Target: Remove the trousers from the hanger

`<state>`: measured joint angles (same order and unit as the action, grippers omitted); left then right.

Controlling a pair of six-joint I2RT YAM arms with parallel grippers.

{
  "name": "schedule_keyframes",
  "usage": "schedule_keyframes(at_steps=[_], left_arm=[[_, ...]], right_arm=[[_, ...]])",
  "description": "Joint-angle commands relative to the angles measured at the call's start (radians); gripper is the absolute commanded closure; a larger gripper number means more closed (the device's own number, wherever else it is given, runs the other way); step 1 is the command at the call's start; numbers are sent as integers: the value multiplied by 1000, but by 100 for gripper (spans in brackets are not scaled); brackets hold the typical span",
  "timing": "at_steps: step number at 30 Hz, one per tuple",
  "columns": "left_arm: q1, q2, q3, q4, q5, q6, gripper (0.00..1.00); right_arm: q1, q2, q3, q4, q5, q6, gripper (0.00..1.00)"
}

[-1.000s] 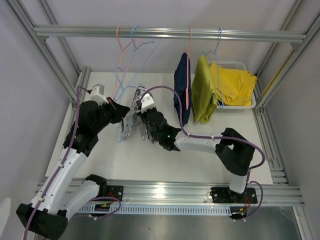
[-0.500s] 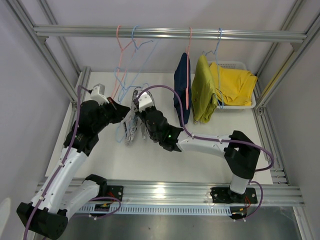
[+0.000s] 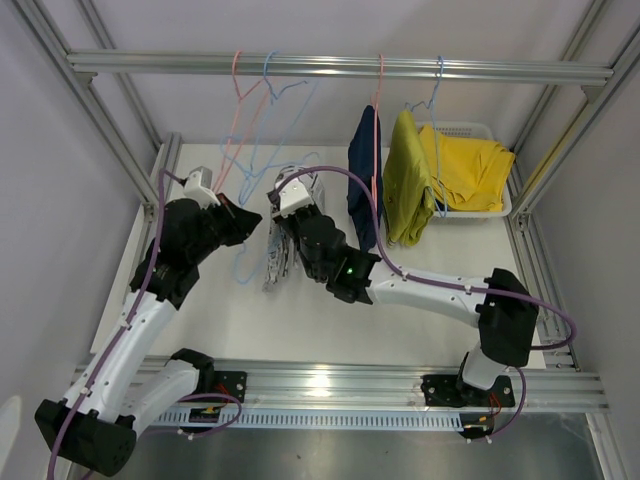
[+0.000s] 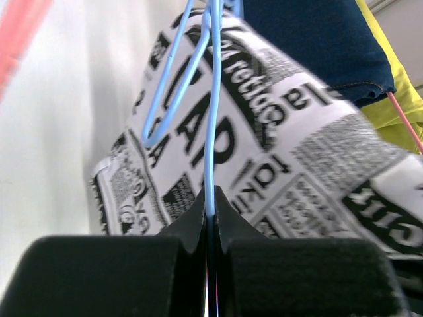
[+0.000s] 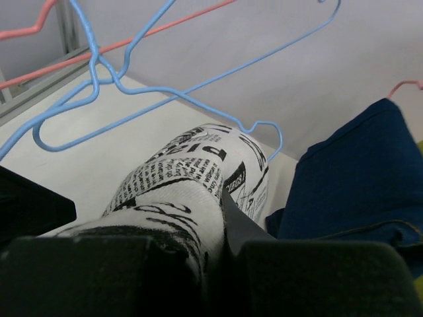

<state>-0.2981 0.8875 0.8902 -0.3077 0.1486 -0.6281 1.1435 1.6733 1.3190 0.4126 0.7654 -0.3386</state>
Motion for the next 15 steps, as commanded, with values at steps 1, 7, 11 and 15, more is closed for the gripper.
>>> schedule_keyframes(at_steps=[1, 7, 11, 15], left_arm=[[10, 5, 38, 42, 22, 13, 99], [10, 7, 38, 47, 28, 13, 99], [10, 10, 33, 47, 31, 15, 99], [10, 11, 38, 47, 35, 15, 99]], right_arm=[[21, -113, 94, 97, 43, -59, 100], [42, -164, 105, 72, 80, -114, 100], [45, -193, 95, 55, 101, -137, 100], [45, -224, 92, 43, 106, -140, 100]])
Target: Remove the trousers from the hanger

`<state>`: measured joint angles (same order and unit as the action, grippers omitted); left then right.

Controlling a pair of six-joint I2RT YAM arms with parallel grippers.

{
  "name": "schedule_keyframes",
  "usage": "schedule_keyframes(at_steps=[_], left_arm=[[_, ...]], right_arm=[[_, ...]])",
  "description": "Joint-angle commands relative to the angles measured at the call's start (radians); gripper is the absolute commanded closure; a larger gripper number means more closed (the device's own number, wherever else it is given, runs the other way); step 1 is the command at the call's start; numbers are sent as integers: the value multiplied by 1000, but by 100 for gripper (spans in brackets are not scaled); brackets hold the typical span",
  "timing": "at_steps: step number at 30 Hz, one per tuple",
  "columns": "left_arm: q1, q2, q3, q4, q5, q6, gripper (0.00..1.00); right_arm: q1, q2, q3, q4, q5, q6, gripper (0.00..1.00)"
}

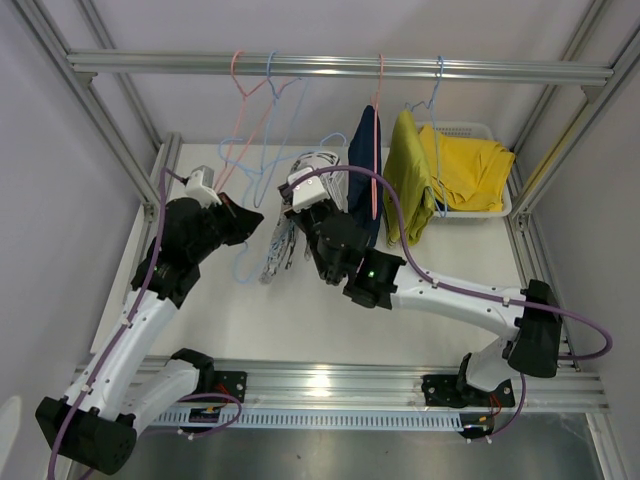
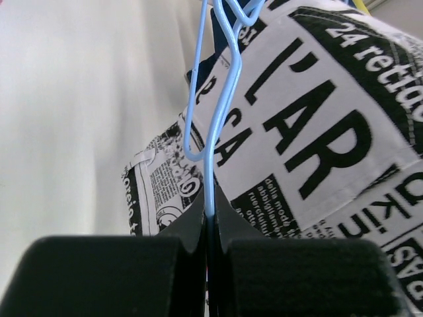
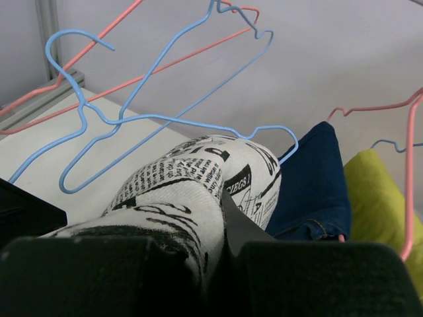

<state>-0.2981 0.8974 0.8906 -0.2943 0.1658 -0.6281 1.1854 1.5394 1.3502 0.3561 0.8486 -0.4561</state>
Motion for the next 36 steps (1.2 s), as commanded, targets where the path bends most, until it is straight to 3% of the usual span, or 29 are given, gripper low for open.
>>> schedule_keyframes(at_steps=[1, 36], left_arm=[[10, 1, 36, 34, 18, 15, 99], [10, 1, 36, 34, 20, 15, 99]], right_arm=[[3, -97, 61, 96, 21, -26, 100], [-15, -291, 53, -2, 84, -93, 100]])
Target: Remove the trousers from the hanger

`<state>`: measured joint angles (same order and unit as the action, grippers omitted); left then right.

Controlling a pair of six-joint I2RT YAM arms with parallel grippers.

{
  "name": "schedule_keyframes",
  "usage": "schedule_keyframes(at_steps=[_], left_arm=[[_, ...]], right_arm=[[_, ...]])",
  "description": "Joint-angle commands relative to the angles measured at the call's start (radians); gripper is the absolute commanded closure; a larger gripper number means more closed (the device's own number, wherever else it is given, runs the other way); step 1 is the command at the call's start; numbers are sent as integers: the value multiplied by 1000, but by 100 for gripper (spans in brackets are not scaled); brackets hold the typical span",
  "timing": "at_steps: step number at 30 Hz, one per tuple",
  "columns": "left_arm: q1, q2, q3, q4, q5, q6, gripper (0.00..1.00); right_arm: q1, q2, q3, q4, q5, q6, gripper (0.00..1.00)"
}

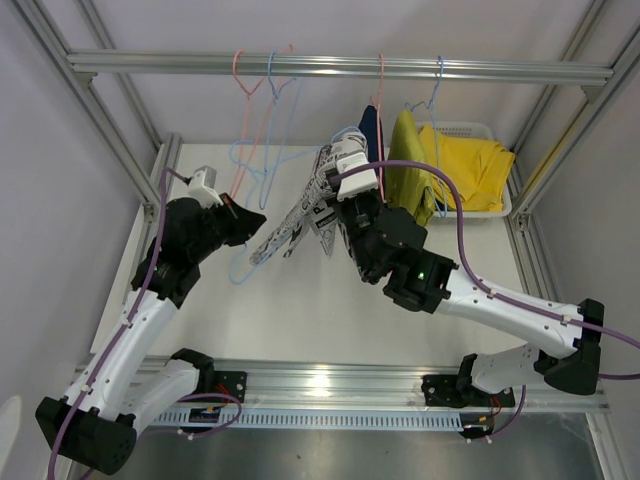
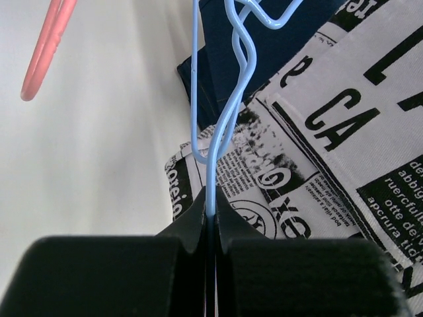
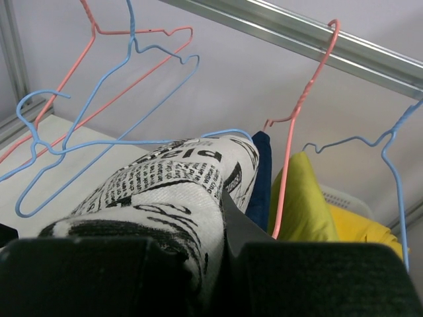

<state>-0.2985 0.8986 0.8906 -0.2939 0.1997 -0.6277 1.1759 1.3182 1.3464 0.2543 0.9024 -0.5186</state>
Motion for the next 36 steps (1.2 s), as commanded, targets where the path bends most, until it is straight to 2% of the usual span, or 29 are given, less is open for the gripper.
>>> schedule_keyframes(at_steps=[1, 14, 25, 36], left_arm=[[10, 0, 36, 32, -13, 13, 99], [10, 5, 39, 21, -28, 13, 99], [6, 31, 45, 1, -45, 19, 99], [-71, 79, 80, -71, -178, 66, 99]], right_arm=[[-5, -70, 65, 97, 32, -35, 100], [14, -59, 286, 20, 78, -130, 100], [18, -85, 362, -36, 112, -147, 100], [18, -114, 439, -108, 112, -146, 100]])
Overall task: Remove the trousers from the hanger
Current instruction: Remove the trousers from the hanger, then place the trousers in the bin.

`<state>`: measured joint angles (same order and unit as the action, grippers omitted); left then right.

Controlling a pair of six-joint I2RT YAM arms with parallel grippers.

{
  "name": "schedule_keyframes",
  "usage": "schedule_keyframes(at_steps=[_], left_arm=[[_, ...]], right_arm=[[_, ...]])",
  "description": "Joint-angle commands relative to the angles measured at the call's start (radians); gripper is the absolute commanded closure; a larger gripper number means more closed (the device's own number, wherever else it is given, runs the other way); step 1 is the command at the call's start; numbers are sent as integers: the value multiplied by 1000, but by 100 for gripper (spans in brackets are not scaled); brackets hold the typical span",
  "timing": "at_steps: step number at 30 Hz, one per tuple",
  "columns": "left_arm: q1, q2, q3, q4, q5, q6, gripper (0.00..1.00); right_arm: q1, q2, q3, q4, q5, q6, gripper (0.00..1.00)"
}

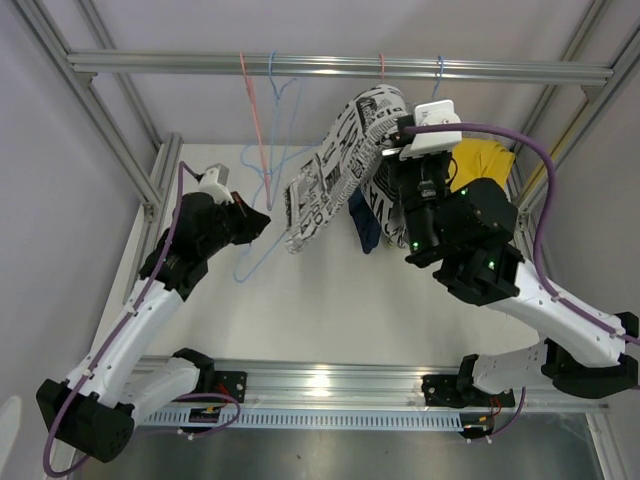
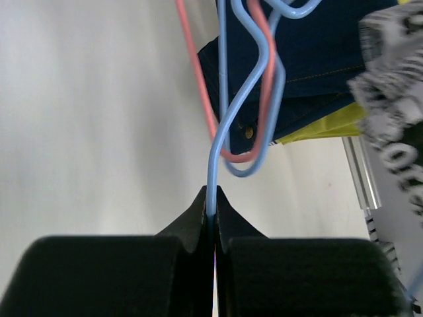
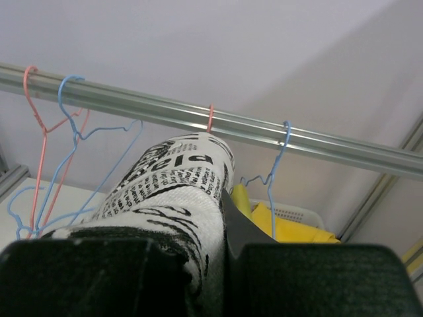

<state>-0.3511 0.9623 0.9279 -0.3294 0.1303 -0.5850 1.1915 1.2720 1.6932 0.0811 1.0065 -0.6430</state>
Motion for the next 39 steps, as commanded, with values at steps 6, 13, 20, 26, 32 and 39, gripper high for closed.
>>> schedule_keyframes(at_steps=[6, 13, 20, 26, 32, 39], left_arm=[[-66, 24, 57, -59, -181, 45, 99], [-77, 30, 58, -65, -193, 51, 99], [-81, 30, 60, -66, -196, 56, 99], [-83, 29, 63, -66, -196, 59, 99], [-85, 26, 63, -66, -192, 59, 99], [-91, 21, 63, -66, -189, 60, 99]], right_arm=[[3, -89, 117, 31, 18, -23, 100], [8, -158, 114, -17, 40, -18, 100], [10, -227, 74, 26, 101, -108, 100], [-7, -292, 26, 143, 172, -234, 100], [-96, -356, 25, 74, 182, -222, 100], [-170, -417, -33, 87, 196, -227, 100]])
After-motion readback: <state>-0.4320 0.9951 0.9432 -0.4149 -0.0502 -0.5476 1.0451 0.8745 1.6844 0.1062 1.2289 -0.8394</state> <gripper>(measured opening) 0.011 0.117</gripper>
